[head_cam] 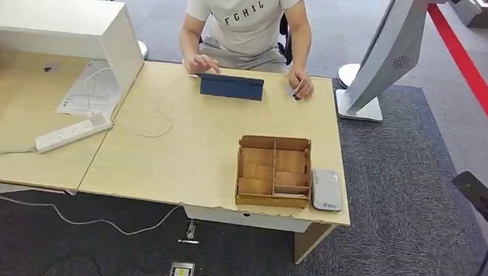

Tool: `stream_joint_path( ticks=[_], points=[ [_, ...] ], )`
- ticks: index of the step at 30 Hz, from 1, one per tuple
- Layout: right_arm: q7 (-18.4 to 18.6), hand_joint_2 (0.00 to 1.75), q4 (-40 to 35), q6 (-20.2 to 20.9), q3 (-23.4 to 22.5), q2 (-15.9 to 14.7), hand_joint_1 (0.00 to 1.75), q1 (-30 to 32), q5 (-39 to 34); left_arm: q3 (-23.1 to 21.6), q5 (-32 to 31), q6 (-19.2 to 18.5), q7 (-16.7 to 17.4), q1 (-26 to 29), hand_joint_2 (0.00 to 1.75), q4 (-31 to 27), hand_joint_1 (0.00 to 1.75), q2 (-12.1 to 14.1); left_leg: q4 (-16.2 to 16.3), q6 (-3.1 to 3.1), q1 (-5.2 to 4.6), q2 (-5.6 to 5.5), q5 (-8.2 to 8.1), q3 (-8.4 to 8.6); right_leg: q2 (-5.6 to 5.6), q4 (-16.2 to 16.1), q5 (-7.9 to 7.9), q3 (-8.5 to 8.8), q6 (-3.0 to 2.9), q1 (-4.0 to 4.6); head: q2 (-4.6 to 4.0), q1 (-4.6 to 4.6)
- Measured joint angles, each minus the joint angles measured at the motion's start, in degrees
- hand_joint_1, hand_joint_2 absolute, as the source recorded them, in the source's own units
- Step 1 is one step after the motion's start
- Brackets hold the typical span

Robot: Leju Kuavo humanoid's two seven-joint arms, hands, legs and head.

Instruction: Pass the card to the sensor for recognition and then transmit it.

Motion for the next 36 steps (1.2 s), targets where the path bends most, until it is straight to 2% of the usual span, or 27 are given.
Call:
stream_joint_path(
  ticks=[4, 8, 10, 12, 17, 23, 28, 36],
  points=[
    [-0.5, 0.0, 0.8, -0.7, -4.6, -1.7, 0.0, 10.3, -2.3, 1.0, 0.9, 0.3, 0.0, -0.1, 0.0, 0.0, 0.0, 0.0, -0.1, -0.04, 0.01, 0.01, -0.05, 0.05, 0.01, 0.0, -0.12, -0.02, -0.11, 0.01, 0.0, -0.02],
    [0.0, 0.0, 1.7, -2.5, -8.4, -1.2, 0.0, 19.3, -4.8, 1.5, 1.2, 1.1, 0.2, -0.2, 0.0, 0.0, 0.0, 0.0, -0.2, -0.1, 0.01, -0.01, -0.09, 0.15, 0.0, 0.0, -0.21, 0.01, -0.17, 0.02, 0.0, 0.0],
    [0.6, 0.0, 2.4, -3.0, -10.1, 0.0, 0.0, 22.8, -5.6, 2.0, 1.5, 1.6, 0.5, -0.2, 0.0, 0.0, 0.0, 0.0, -0.2, -0.13, 0.02, 0.01, -0.09, 0.15, 0.0, 0.1, -0.23, 0.03, -0.19, 0.03, 0.0, -0.02],
    [2.2, 0.0, 2.8, -3.1, -11.6, 1.5, 0.0, 26.0, -6.0, 2.4, 1.9, 2.1, 0.8, -0.3, 0.0, 0.0, 0.0, 0.0, -0.3, -0.13, 0.0, 0.07, -0.09, 0.21, 0.01, 0.1, -0.26, 0.03, -0.24, 0.01, 0.0, -0.07],
    [10.4, 0.0, 4.1, -1.2, -14.2, 5.8, 0.0, 29.9, -6.2, 2.9, 2.4, 2.6, 1.3, -0.4, 0.0, 0.0, 0.0, 0.0, -0.3, -0.17, -0.02, 0.23, -0.08, 0.3, 0.12, 0.1, -0.27, 0.02, -0.26, -0.01, 0.0, -0.02],
    [14.5, 0.0, 5.0, 1.6, -16.5, 10.1, 0.0, 31.3, -7.5, 3.7, 2.2, 2.5, 1.7, -0.6, 0.0, -0.1, 0.0, 0.2, -0.3, -0.21, -0.02, 0.31, -0.06, 0.35, 0.12, 0.1, -0.27, 0.04, -0.27, -0.02, 0.0, 0.0],
    [12.4, 0.0, 5.3, 2.4, -17.7, 13.1, 0.0, 31.8, -7.3, 3.9, 2.1, 2.1, 1.3, -0.7, 0.0, -0.1, 0.0, 0.6, -0.3, -0.23, -0.05, 0.32, -0.04, 0.37, 0.12, 0.1, -0.26, 0.04, -0.28, -0.05, 0.0, -0.02],
    [7.0, 0.0, 5.5, 1.3, -18.6, 15.1, 0.0, 31.8, -6.5, 3.9, 2.0, 0.8, 0.7, -0.8, 0.0, -0.1, 0.0, 1.1, -0.3, -0.23, -0.06, 0.32, -0.04, 0.37, 0.13, 0.1, -0.26, 0.06, -0.27, -0.06, 0.0, -0.04]
  ],
)
